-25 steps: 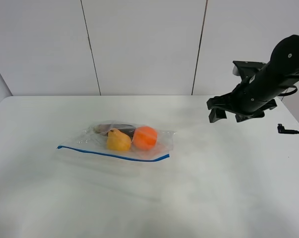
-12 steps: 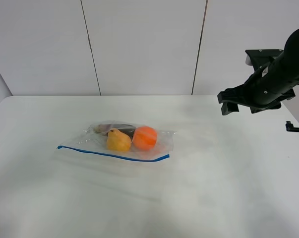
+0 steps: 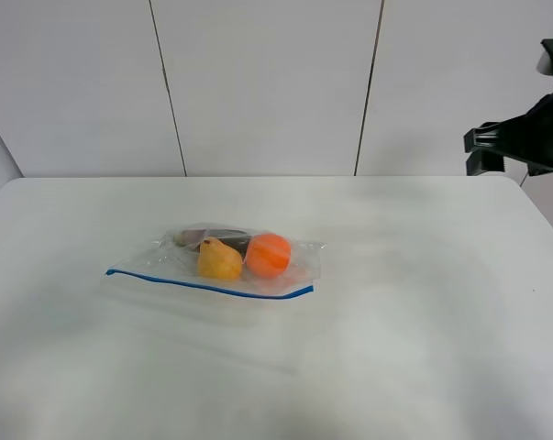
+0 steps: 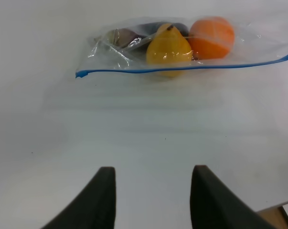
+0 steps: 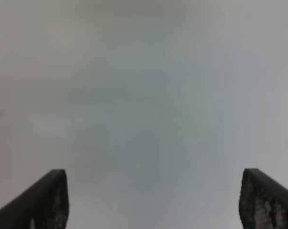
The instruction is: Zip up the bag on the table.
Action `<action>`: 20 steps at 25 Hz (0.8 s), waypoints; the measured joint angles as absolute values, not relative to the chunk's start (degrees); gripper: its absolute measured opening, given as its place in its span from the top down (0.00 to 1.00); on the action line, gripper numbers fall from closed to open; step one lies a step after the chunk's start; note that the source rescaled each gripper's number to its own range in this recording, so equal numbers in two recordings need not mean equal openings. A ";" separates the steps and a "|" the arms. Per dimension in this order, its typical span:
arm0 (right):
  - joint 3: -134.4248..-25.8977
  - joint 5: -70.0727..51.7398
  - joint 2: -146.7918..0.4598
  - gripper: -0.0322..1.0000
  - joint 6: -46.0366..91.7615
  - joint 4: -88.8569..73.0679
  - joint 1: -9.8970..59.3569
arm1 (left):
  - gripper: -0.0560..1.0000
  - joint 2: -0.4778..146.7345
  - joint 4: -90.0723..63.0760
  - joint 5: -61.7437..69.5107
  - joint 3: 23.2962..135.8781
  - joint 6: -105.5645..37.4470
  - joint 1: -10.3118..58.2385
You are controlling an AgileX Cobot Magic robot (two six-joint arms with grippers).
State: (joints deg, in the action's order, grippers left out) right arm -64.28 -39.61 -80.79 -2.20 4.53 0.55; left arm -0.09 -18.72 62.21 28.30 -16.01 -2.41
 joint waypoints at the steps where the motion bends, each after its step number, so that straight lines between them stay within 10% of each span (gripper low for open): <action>1: -64.28 -39.53 -80.40 0.00 -2.01 4.46 -0.64 | 0.31 -0.09 -18.72 62.21 28.30 -16.01 -2.41; 20: -64.28 -45.12 -59.22 0.00 -1.84 3.91 -2.03 | 0.31 -0.09 -18.72 62.21 28.30 -16.01 -2.41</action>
